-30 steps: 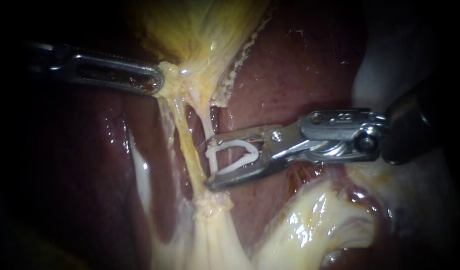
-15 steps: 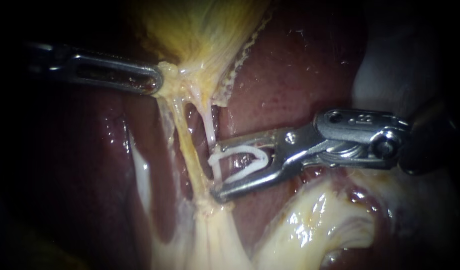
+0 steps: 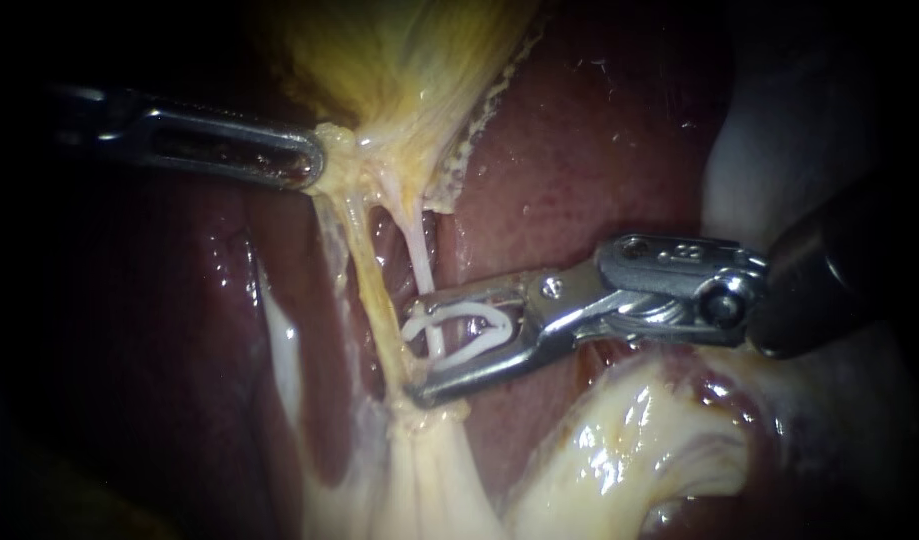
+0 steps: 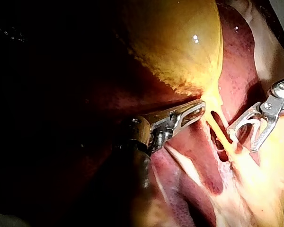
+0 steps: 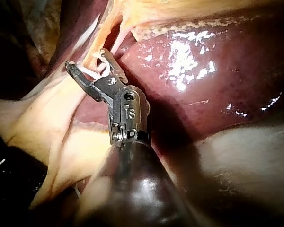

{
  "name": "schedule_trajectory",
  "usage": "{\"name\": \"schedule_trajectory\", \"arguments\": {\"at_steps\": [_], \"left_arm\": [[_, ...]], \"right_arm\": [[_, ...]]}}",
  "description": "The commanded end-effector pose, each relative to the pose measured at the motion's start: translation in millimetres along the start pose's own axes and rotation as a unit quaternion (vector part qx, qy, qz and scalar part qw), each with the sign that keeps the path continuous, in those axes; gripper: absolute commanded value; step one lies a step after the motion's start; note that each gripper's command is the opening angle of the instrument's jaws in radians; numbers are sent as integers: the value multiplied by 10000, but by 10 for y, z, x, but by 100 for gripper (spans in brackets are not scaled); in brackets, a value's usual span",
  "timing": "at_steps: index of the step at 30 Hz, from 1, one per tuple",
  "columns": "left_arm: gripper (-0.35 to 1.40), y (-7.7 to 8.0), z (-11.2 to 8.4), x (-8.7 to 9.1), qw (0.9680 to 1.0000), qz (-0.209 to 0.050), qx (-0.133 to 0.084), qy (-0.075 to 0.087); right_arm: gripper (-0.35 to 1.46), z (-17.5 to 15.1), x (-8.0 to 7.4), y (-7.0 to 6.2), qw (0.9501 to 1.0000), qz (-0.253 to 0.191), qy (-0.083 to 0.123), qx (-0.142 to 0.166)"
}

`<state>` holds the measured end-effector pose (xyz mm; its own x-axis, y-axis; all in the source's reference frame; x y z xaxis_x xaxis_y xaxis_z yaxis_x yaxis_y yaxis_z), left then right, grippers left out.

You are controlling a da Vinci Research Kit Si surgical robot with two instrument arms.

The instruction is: Clipping first clip left tube

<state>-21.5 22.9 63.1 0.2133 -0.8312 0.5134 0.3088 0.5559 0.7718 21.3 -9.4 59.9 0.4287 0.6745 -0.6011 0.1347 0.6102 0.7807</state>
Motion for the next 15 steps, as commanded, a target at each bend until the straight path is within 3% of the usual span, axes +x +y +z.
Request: {"name": "schedule_trajectory", "arguments": {"at_steps": [1, 9, 15], "left_arm": [[-35, 0, 0, 0, 10000, 0, -1, 0], [-35, 0, 0, 1, 10000, 1, -3, -1], [-35, 0, 1, 1, 10000, 3, -4, -1]], "right_arm": [[49, 2, -1, 3, 10000, -9, -25, -13], [49, 25, -1, 19, 9999, -17, -41, -92], [50, 42, 6, 16, 10000, -19, 33, -85]]}}
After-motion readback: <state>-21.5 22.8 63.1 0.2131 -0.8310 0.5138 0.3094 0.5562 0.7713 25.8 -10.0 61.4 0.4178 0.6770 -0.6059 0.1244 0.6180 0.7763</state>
